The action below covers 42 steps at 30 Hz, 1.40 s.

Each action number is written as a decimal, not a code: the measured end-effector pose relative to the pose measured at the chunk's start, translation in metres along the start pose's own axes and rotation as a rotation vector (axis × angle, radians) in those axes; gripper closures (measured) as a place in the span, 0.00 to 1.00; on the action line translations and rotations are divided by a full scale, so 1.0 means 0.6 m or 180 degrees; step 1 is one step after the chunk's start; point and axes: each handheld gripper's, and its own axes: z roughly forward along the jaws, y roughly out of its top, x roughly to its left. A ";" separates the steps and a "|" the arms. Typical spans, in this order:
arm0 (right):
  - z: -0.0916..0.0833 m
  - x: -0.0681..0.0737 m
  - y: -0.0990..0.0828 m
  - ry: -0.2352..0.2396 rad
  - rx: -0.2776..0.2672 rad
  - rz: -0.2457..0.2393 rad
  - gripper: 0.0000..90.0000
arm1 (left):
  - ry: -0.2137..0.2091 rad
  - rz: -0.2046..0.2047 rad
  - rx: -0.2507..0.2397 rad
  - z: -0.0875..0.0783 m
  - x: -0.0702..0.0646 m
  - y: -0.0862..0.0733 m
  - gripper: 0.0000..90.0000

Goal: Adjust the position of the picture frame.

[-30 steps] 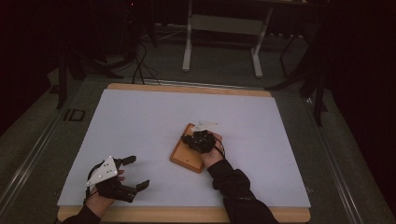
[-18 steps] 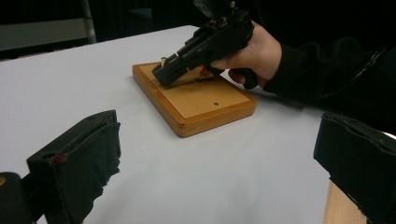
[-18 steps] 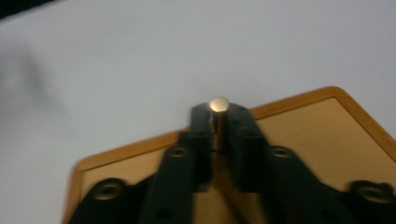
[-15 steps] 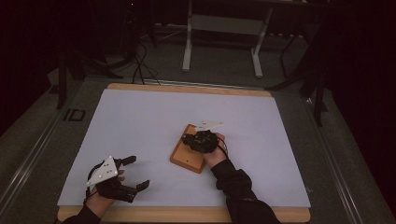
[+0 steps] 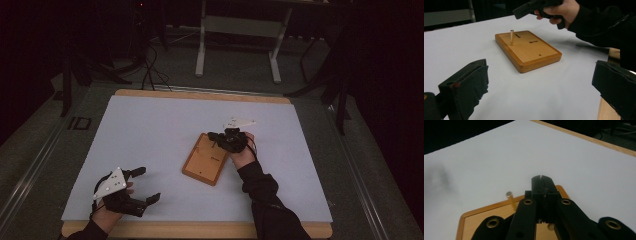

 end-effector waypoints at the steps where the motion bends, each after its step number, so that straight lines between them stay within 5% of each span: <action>1: 0.009 -0.007 0.005 -0.0015 0.0037 -0.0016 1.00 | -0.0003 -0.0004 -0.0001 0.000 0.000 0.000 0.01; 12: 0.068 -0.025 0.014 -0.0030 0.0181 0.0083 1.00 | -0.0014 -0.0010 -0.0025 -0.003 0.000 0.000 0.01; 21: 0.116 -0.029 0.023 -0.0003 0.0389 -0.0041 1.00 | -0.0017 -0.0027 -0.0031 -0.004 0.000 -0.001 0.01; 42: 0.160 -0.035 0.027 -0.0142 0.0859 -0.0037 1.00 | -0.0003 -0.0016 -0.0049 -0.007 -0.001 0.000 0.01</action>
